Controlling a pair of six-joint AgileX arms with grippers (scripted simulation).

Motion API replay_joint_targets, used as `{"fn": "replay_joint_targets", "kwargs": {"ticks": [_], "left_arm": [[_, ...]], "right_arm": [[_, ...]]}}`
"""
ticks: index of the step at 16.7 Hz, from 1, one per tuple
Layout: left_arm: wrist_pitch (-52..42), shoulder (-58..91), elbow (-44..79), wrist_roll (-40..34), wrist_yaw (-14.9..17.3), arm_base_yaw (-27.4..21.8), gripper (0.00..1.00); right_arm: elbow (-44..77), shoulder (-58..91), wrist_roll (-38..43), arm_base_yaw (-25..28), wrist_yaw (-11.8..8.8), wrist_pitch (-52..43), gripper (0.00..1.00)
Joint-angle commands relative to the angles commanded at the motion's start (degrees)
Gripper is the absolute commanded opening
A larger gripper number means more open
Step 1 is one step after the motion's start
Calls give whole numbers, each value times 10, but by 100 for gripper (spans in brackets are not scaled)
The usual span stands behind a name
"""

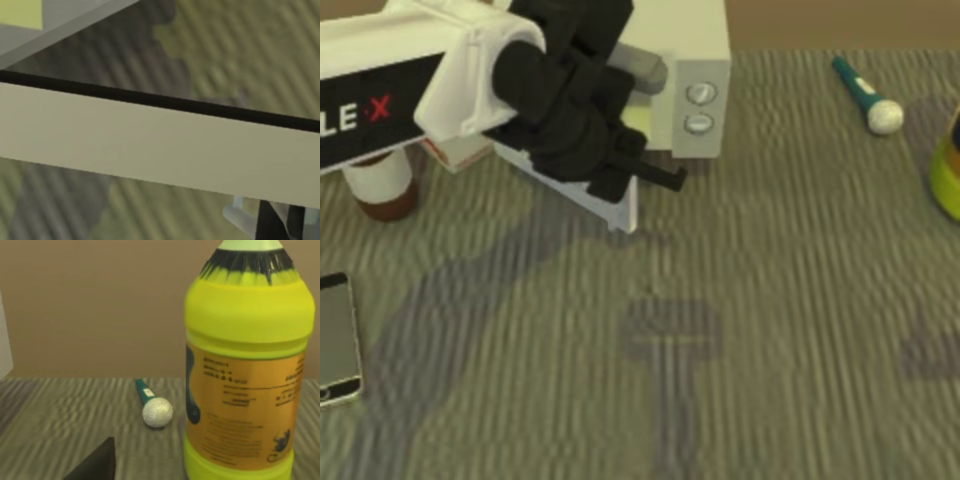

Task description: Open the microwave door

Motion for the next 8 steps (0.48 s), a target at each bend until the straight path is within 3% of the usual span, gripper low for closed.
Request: {"fn": "replay_joint_targets", "kwargs": {"ticks": [8], "left_arm": [[4, -8, -10, 15, 13, 3, 0]], "right_arm": [[0, 0, 0, 0, 0, 0, 100]]}}
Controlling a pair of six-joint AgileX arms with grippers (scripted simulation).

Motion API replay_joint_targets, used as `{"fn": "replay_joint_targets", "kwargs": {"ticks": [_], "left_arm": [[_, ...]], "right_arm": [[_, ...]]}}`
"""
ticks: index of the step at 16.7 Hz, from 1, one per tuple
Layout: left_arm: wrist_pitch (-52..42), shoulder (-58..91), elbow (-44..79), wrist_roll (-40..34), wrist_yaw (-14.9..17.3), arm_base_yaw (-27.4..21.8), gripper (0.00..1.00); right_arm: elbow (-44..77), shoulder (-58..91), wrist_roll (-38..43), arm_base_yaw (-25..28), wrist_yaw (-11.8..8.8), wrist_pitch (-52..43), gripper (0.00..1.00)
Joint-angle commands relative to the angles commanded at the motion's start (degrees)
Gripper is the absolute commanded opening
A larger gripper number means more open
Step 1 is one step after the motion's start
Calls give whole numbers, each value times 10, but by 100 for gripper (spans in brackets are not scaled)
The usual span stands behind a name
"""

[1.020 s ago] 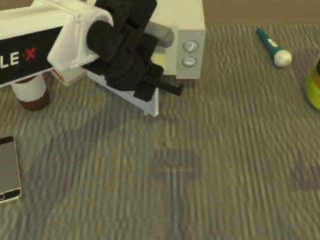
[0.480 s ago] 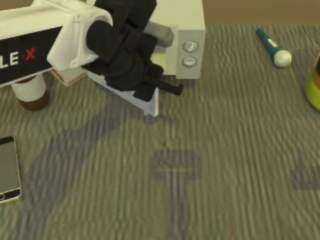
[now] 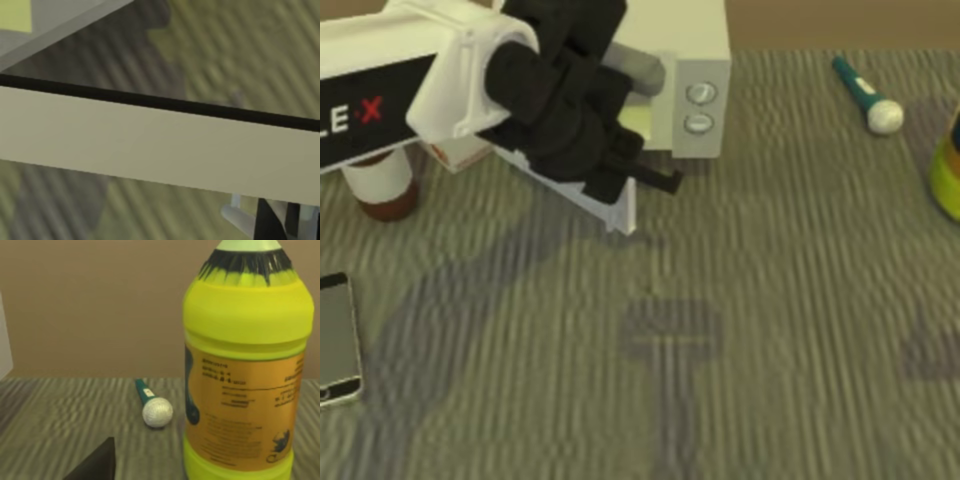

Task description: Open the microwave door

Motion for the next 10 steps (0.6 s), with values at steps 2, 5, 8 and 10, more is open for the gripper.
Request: {"fn": "replay_joint_targets", "kwargs": {"ticks": [2, 5, 8, 10], "left_arm": [[-1, -9, -18, 26, 13, 9, 0], [2, -27, -40, 62, 32, 22, 0], [5, -33, -41, 68, 36, 24, 0], [5, -33, -41, 68, 36, 24, 0]], "right_arm": [[0, 0, 0, 0, 0, 0, 100], [0, 0, 0, 0, 0, 0, 100], [0, 0, 0, 0, 0, 0, 100], [0, 0, 0, 0, 0, 0, 100]]}}
